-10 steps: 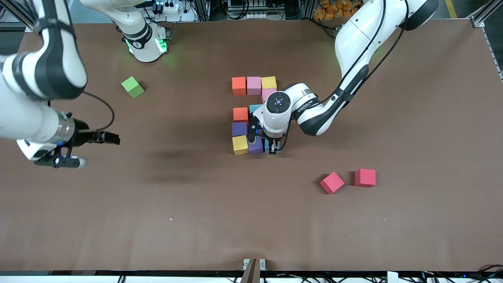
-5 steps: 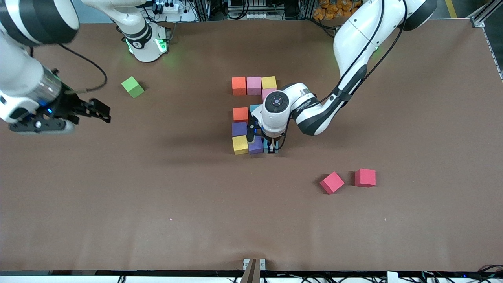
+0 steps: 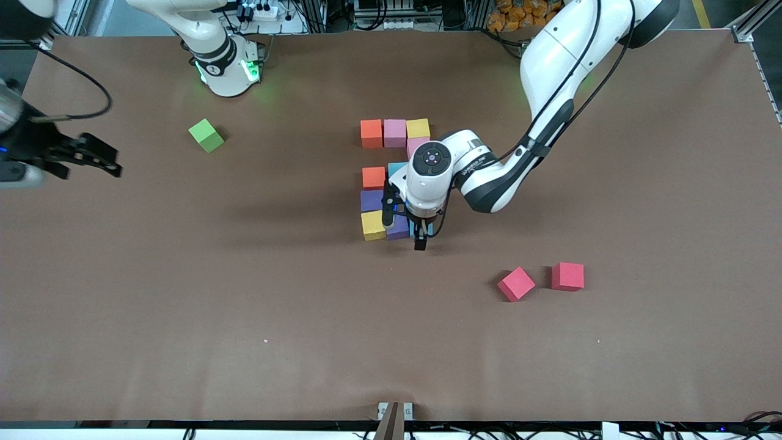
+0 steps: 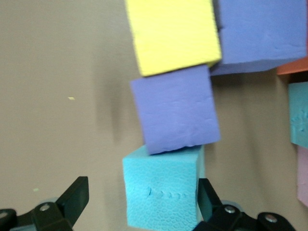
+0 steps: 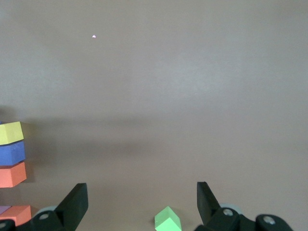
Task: Form number 2 with 11 blocks
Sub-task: 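Lower the cyan cube beside purple while the right gripper withdraws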
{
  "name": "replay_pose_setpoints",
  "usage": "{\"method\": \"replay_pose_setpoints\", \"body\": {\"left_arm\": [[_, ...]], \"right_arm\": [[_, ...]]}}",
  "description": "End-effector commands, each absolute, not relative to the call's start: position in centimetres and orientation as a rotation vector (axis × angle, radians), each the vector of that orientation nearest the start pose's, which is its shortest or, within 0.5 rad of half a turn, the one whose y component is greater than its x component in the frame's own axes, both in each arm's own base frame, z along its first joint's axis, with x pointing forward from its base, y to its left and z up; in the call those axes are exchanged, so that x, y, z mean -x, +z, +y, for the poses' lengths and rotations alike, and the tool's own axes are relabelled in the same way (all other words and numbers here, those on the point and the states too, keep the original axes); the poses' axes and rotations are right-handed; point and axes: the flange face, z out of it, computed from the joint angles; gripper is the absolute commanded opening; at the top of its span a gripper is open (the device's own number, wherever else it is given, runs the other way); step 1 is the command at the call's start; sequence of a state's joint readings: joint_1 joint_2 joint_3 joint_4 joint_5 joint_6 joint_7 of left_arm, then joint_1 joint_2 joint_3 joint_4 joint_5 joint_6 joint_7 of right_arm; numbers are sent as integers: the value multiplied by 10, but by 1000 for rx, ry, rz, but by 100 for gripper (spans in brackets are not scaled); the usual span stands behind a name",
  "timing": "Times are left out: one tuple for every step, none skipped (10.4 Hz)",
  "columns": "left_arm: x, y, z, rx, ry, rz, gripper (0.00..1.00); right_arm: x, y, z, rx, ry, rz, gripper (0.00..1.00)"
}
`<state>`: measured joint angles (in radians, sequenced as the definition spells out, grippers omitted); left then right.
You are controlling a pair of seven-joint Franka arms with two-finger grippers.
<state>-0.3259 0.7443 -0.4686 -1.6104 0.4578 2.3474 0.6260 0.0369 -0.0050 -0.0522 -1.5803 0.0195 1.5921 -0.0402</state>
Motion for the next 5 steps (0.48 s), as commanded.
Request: {"method": "replay_pose_setpoints", "body": {"left_arm": [[-531,257,-456,2142,-163,2212,100],[-530,267,-456,2147,-137,2202,100],[-529,285,-456,2178,-140,2184,100],[-529,314,-453,2282,-144,2140,100],[-530,344,-448,2380,-145,2083,100]], "right_arm": [[-551,653,-22,3121,-29,-114,100],[-549,665,-24,3123,-52,-108,100],[-547,672,-23,3121,-58,-111,100],[-546,676,-27,3122,-55,-100,100],[-546,675,-28,3125,-53,-97,100]]}}
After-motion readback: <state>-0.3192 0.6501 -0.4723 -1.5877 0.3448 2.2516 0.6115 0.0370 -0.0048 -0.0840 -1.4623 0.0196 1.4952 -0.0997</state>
